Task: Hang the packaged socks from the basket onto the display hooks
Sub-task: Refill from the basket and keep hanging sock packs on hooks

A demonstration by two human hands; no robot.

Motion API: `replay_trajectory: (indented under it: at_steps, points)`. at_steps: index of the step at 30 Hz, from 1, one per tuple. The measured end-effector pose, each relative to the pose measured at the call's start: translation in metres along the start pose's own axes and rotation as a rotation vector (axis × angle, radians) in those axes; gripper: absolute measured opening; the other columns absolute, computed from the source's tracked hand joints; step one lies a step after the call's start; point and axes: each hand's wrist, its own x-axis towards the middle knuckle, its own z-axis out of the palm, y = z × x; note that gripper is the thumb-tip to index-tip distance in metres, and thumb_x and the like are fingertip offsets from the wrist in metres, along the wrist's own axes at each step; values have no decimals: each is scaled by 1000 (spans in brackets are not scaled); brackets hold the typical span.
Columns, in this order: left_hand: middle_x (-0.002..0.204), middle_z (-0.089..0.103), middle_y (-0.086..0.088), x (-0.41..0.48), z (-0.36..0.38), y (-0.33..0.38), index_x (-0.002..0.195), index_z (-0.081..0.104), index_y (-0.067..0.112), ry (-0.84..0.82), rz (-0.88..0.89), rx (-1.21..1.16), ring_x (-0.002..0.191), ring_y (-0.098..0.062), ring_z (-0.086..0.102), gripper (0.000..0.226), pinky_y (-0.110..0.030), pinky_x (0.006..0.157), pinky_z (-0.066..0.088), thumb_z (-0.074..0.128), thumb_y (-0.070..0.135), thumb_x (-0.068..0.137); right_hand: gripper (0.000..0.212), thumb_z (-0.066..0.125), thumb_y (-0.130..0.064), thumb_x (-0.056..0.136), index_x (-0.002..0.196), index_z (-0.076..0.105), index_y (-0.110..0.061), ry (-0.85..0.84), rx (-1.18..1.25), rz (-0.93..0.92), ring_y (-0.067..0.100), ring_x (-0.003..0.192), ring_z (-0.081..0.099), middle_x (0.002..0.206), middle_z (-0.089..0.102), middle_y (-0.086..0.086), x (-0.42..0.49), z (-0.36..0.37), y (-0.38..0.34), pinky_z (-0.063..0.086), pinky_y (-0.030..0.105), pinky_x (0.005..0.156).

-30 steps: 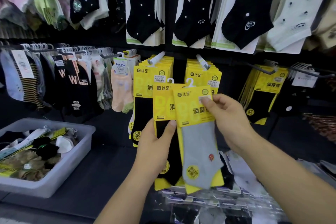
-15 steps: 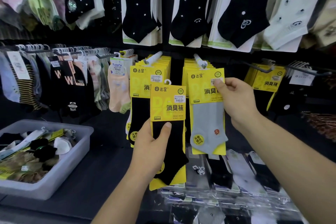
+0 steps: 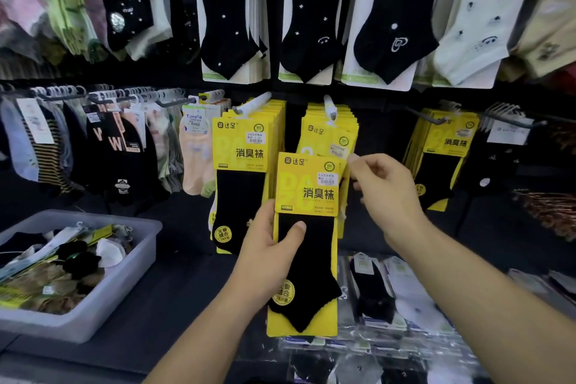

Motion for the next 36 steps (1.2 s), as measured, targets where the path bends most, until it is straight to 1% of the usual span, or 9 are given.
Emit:
replay_trajectory:
  at_steps: [3, 7, 12, 18, 25, 28, 30, 32, 36]
  points:
    - [121, 76, 18, 5, 10, 2, 126, 65, 34, -49, -9, 27, 118, -2, 69, 32, -19, 96, 56, 63, 10, 105, 24, 62, -47, 95, 87, 61, -24, 68, -30, -66, -1, 70, 60, 79, 65, -9, -7, -8, -5, 47, 19, 62]
    - [126, 75, 13, 21, 17, 8, 128, 64, 30, -67, -9, 45, 123, -5, 67, 30, -32, 108, 53, 63, 10, 105, 23, 64, -46, 94, 93, 64, -23, -58, -50, -11, 16, 79, 69, 87, 71, -2, -9, -13, -4, 54, 32, 66]
    - [127, 74, 11, 42, 23, 19, 124, 63, 35, -110, -37, 40, 121, -5, 68, 30, -30, 105, 55, 62, 11, 106, 16, 72, -37, 92, 97, 63, -25, -38, 49, 0, -4, 66, 68, 78, 74, -9, 2, -12, -5, 46, 11, 48]
    - [122, 76, 13, 62, 34, 27, 115, 64, 40, -78, -21, 54, 119, -8, 69, 28, -40, 109, 54, 63, 13, 105, 10, 70, -31, 94, 93, 65, -23, 60, 58, -56, 8, 74, 65, 87, 72, 0, 24, -9, -12, 47, 22, 62]
    - [120, 76, 9, 68, 32, 21, 114, 62, 37, -18, -55, 53, 115, -10, 71, 21, -41, 106, 56, 63, 17, 106, 10, 73, -28, 92, 87, 64, -27, 12, 11, -135, -8, 61, 60, 72, 66, -8, 38, 2, -10, 43, 6, 54]
    - [111, 73, 5, 64, 30, 19, 118, 52, 28, 7, 13, 322, 103, -19, 72, 11, -40, 88, 61, 57, 29, 108, 11, 74, -31, 91, 86, 64, -29, 16, -43, -155, -8, 62, 59, 70, 64, -9, 40, 5, -3, 43, 8, 57]
    - [102, 70, -6, 61, 30, 20, 122, 46, 19, 1, 61, 617, 87, -27, 70, 25, -49, 73, 59, 50, 40, 109, 12, 74, -34, 91, 85, 63, -30, 37, -57, -147, -5, 65, 61, 72, 65, -9, 41, 6, 1, 48, 18, 63]
    - [105, 66, -9, 61, 31, 21, 126, 42, 14, 53, 76, 832, 82, -27, 64, 36, -43, 63, 53, 45, 46, 109, 15, 75, -39, 89, 86, 62, -30, 46, -63, -118, 4, 75, 66, 79, 68, -7, 41, 6, 4, 55, 29, 68]
    - [131, 55, -9, 69, 38, 27, 145, 39, 11, 169, 230, 830, 105, -27, 61, 51, -35, 75, 48, 50, 44, 107, 36, 75, -50, 85, 100, 55, -25, 89, -171, -127, 9, 87, 62, 97, 62, -5, 37, 5, 15, 43, 18, 65]
